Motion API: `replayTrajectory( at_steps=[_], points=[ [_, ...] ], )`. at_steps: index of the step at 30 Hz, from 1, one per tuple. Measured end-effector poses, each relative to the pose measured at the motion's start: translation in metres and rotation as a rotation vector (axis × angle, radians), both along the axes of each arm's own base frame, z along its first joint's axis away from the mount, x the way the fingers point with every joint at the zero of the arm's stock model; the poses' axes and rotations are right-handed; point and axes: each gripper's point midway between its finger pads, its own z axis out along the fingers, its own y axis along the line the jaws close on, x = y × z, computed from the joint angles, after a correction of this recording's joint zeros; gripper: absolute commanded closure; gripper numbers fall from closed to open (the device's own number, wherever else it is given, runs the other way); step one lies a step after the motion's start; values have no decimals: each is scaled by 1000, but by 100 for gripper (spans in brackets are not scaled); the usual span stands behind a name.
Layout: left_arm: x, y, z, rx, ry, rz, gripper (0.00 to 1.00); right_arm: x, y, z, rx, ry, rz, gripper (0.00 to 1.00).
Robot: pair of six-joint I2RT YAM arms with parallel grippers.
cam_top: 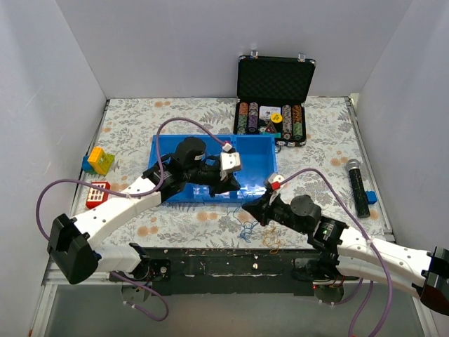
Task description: Untangle the cables
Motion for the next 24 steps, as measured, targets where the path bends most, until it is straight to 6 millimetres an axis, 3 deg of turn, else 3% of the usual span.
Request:
replayTrajectory(
  at_steps=[5, 9, 12, 15, 21, 24],
  points=[
    [3, -15, 74, -100, -53, -4, 100, 3, 0, 14, 82, -19, -22, 70],
    [12, -18, 172, -270, -177, 16, 100, -5, -12, -41, -34, 68, -30, 64],
    [4, -16, 219, -359, -229, -2, 100, -10, -22, -74, -116, 122, -40, 64],
    [-5, -13, 238, -395, -235, -25, 100, -12, -26, -85, -147, 148, -44, 64],
    [-11, -12, 252, -413, -223, -38, 100, -11, -27, -87, -151, 157, -58, 74],
    [-11, -10, 269, -446, -250, -25, 100, -11, -28, -88, -152, 160, -66, 72]
  ],
)
